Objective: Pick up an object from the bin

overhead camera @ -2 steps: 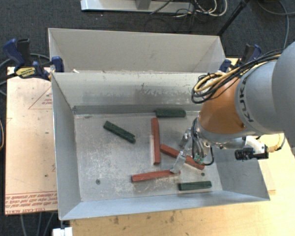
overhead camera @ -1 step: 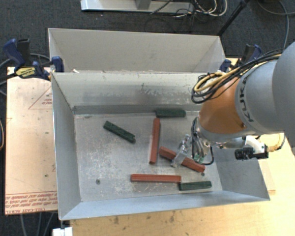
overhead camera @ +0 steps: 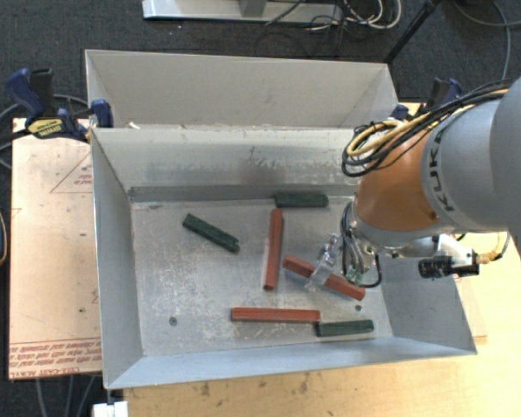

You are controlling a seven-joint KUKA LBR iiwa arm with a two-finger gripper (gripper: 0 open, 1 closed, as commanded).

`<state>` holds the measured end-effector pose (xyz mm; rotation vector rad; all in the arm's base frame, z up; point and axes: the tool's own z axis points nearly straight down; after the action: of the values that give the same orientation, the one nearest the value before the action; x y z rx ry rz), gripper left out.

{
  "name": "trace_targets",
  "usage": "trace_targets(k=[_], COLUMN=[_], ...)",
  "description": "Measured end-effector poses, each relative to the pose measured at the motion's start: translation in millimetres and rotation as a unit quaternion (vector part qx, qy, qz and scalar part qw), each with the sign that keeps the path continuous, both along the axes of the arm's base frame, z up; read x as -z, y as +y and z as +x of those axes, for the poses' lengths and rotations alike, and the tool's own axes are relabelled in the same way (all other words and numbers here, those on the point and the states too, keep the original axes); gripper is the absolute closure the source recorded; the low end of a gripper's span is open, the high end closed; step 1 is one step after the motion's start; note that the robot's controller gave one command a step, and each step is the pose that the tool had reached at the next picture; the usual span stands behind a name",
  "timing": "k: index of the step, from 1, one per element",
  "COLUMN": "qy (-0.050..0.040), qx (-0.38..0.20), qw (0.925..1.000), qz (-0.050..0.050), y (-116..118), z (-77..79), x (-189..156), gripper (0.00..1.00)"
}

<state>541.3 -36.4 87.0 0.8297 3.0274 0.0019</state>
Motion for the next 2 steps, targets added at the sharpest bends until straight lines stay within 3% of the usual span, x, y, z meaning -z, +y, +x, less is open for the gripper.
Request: trace_targets(k=[1, 2], qy=[-0.0017, 0.0003], qx=[-0.001, -0.003], qw=[1.0, 1.0], qz=[0.0, 0.0], y=[0.3, 0.4], z=[1.4, 1.9], x=[-52.8, -55.9], gripper=[1.0, 1.0])
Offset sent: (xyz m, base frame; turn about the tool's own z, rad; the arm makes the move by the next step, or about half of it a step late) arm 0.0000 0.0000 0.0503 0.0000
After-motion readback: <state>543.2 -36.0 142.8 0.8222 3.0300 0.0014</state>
